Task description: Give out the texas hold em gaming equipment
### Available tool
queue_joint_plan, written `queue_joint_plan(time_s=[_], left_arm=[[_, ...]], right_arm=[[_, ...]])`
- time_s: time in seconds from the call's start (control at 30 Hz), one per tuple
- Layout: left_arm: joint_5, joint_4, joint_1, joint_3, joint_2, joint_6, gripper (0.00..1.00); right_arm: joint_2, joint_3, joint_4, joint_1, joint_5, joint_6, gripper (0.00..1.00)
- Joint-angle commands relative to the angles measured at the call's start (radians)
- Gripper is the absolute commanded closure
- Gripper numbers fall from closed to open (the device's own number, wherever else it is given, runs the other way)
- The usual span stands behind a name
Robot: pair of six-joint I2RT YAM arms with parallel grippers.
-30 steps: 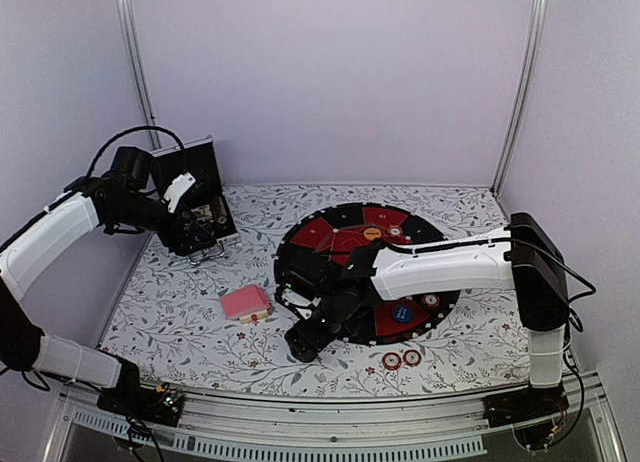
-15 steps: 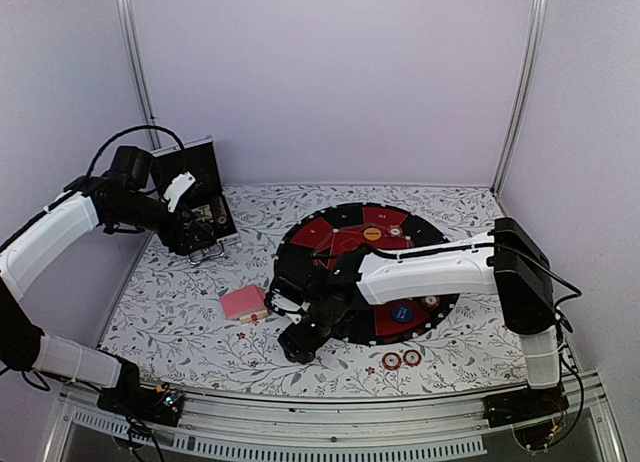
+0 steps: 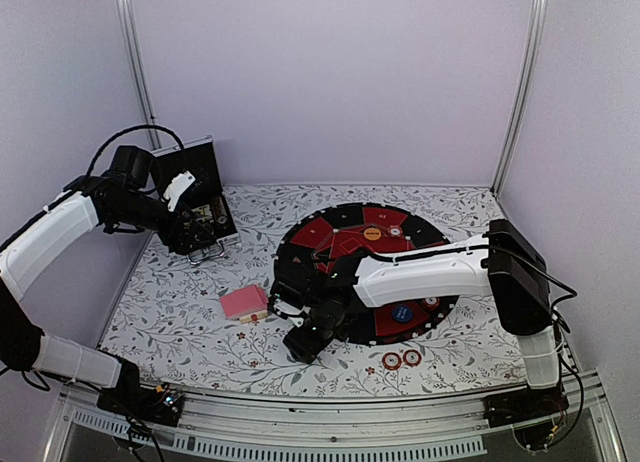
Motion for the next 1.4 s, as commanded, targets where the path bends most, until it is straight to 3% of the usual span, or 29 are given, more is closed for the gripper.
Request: queue_joint_plan(time_s=[0.0,0.37,1.17,1.37], left_arm=[[0.000,-0.004,-0.009,0.021,0.004,-0.004,0.00],[0.003,-0.003,-0.010,0.017,0.003,-0.006,0.00],[0.011,-0.002,-0.010,0.015,0.003,-0.012,0.00],[0.014,-0.003,-0.009,0.017,0.001,-0.011,0.00]], right_arm=[[-0.007,0.015,-0.009,0.009,0.029,0.001,0.38],[-0.025,0.014,-0.007,0.008,0.038,0.003,0.48],[-0.066,0.012,-0.005,0.009,0.016,0.010,0.54],[-0.052,0.010,-0.021,0.009,0.019,0.008,0.37]])
